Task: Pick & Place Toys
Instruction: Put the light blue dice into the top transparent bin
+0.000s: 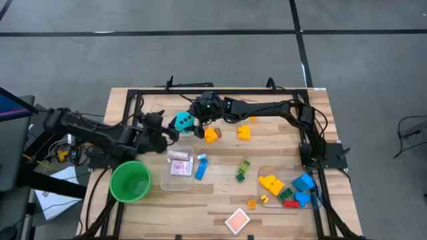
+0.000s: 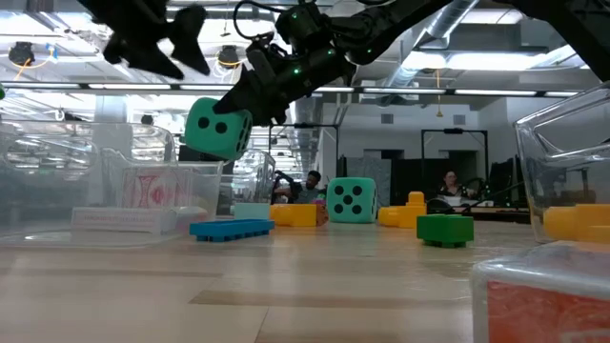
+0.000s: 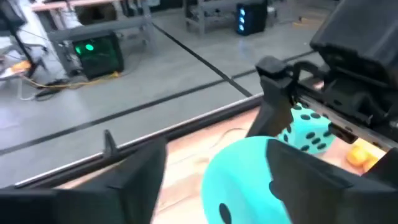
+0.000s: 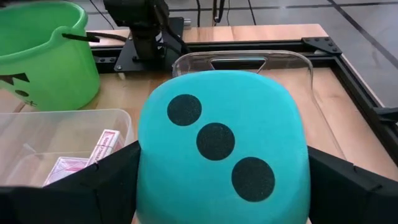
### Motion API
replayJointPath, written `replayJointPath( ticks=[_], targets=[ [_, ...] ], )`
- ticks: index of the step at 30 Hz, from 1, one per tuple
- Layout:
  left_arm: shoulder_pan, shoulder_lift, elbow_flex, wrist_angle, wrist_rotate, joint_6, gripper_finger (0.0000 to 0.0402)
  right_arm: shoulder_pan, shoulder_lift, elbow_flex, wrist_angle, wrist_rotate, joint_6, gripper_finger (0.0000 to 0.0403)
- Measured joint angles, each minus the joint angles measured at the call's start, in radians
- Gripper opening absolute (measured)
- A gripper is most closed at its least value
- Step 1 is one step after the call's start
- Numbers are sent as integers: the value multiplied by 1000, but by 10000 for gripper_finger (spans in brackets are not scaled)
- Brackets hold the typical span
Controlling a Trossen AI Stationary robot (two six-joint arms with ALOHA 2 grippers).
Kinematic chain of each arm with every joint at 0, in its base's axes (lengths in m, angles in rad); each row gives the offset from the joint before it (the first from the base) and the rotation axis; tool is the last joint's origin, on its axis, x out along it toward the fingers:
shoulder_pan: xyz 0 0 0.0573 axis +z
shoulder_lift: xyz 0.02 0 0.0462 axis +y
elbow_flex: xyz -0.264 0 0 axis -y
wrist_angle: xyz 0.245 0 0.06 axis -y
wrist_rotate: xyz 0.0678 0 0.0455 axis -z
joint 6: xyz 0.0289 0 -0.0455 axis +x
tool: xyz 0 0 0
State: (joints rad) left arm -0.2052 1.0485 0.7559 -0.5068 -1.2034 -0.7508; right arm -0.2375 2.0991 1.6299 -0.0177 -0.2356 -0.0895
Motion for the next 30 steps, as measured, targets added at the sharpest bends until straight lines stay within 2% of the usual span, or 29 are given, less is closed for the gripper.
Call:
replayJointPath(
  ticks=[5, 8, 10, 13, 17, 22, 30],
  targets=[
    [78, 0, -50, 208, 147, 185, 136, 0, 0, 0, 2, -3, 1, 344],
    [84, 0, -66, 298, 186, 281, 48, 0, 0, 0, 2, -3, 3, 346],
    [82, 0, -66, 308, 189, 305, 14, 0, -1, 0, 2, -3, 3, 352],
    [80, 0, -66, 307, 201, 315, 12, 1, -1, 0, 2, -3, 3, 363],
    [91, 0, -66, 315, 289, 327, 2, 1, -2, 0, 2, -3, 3, 378],
    [94, 0, -66, 333, 299, 343, 1, 8, -2, 0, 3, -4, 3, 390],
    [101, 0, -67, 373, 427, 373, 1, 13, -2, 0, 4, -4, 2, 397]
  ],
)
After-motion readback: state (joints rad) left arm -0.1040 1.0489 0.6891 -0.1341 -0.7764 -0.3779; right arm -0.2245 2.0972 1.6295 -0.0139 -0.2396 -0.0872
